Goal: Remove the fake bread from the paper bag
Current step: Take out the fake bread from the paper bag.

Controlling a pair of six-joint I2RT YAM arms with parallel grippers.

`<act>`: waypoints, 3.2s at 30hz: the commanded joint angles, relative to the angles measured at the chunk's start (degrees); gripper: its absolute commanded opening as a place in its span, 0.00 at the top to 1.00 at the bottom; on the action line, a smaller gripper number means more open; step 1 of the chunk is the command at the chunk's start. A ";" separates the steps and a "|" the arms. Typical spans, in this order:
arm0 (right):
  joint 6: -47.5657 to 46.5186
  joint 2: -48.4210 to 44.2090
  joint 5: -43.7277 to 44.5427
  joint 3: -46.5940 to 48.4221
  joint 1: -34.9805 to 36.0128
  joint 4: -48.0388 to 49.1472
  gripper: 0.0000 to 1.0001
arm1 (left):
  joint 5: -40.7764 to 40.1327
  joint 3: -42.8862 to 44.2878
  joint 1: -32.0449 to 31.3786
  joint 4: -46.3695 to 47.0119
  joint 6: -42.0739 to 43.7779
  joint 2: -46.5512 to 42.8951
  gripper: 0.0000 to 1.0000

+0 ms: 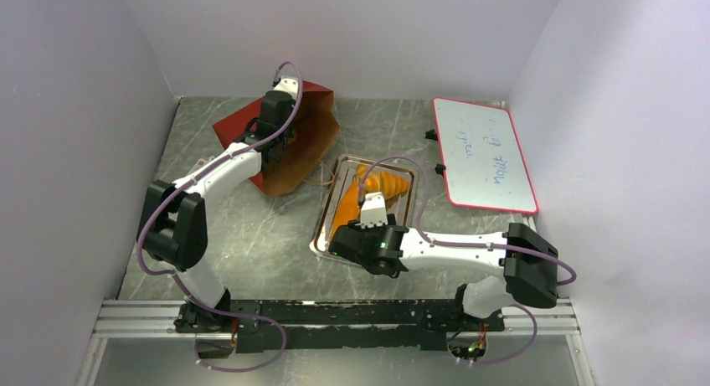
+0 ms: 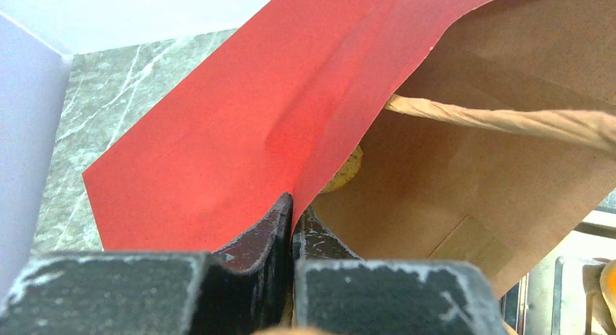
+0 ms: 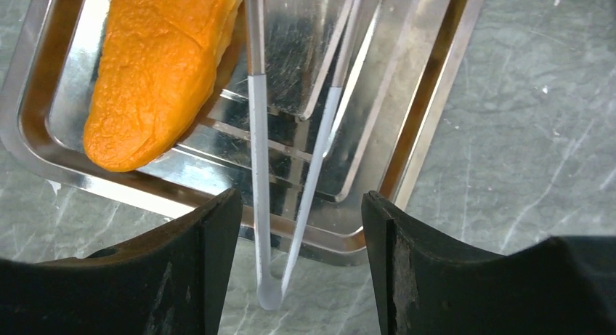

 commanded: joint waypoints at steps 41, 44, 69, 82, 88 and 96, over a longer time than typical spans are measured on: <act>-6.82 -1.06 1.35 -8.51 -1.65 16.80 0.55 | 0.59 -0.08 0.13 1.10 0.01 0.21 0.93; -6.65 -2.24 0.84 -8.29 -1.65 16.49 0.55 | 0.59 0.12 0.12 1.04 0.09 0.22 0.93; -4.96 -12.23 -1.10 -4.95 -1.64 12.01 0.58 | 0.79 -0.48 0.12 1.76 0.30 -0.66 0.93; -6.02 -14.43 -0.67 -3.58 -2.26 12.24 0.59 | 1.03 -1.13 0.12 1.92 0.18 -1.14 0.93; -5.68 -16.53 -0.35 -3.49 -2.48 12.66 0.62 | 1.17 -1.76 0.12 2.40 0.18 -1.33 0.93; -5.56 -18.32 0.93 -3.07 -2.47 12.74 0.66 | 1.07 -2.11 0.12 2.85 0.32 -1.62 0.93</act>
